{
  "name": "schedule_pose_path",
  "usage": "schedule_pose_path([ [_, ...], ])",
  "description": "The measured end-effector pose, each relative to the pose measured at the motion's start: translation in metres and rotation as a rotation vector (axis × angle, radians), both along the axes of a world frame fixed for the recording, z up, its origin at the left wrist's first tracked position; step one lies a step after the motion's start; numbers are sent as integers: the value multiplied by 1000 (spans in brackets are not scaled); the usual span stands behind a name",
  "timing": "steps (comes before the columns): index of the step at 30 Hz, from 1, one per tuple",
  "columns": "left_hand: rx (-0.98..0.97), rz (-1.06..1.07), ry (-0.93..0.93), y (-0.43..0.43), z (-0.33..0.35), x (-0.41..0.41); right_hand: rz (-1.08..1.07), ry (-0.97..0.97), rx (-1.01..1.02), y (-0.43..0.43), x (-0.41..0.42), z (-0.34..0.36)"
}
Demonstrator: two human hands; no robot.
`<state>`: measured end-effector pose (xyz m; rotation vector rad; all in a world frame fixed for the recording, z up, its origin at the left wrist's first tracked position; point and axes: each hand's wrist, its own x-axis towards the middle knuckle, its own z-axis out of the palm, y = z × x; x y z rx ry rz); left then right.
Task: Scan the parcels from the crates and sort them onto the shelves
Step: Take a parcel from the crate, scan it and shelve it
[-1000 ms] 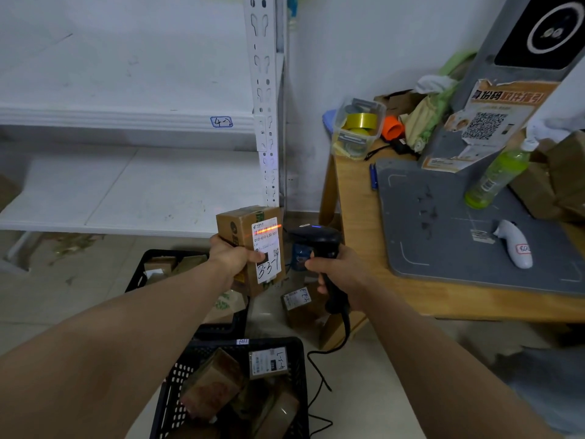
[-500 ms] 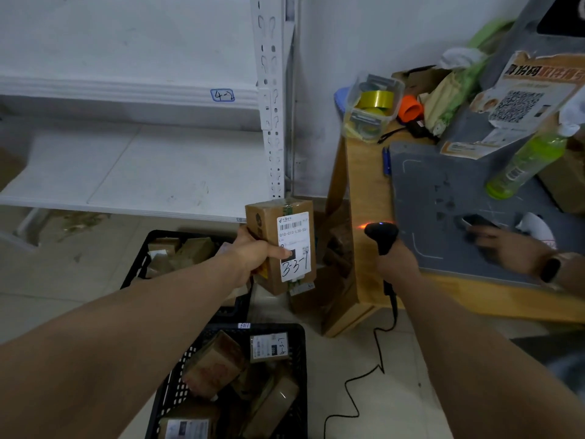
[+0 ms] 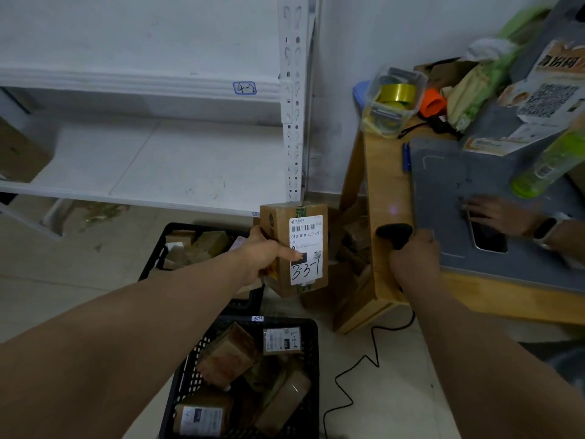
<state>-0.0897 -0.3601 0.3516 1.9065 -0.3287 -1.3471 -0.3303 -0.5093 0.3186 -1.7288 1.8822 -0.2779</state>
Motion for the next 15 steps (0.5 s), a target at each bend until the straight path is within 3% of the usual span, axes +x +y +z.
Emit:
schedule_pose_path([
  [2, 5, -17, -10, 6, 4, 4, 54, -19, -79, 12, 9, 12],
  [5, -2, -92, 5, 17, 20, 20, 234, -97, 122, 37, 43, 38],
  [9, -56, -198, 61, 41, 48, 46, 231, -369, 399, 74, 97, 75],
  [15, -124, -149, 44, 108, 101, 126, 413, -489, 487, 134, 188, 158],
])
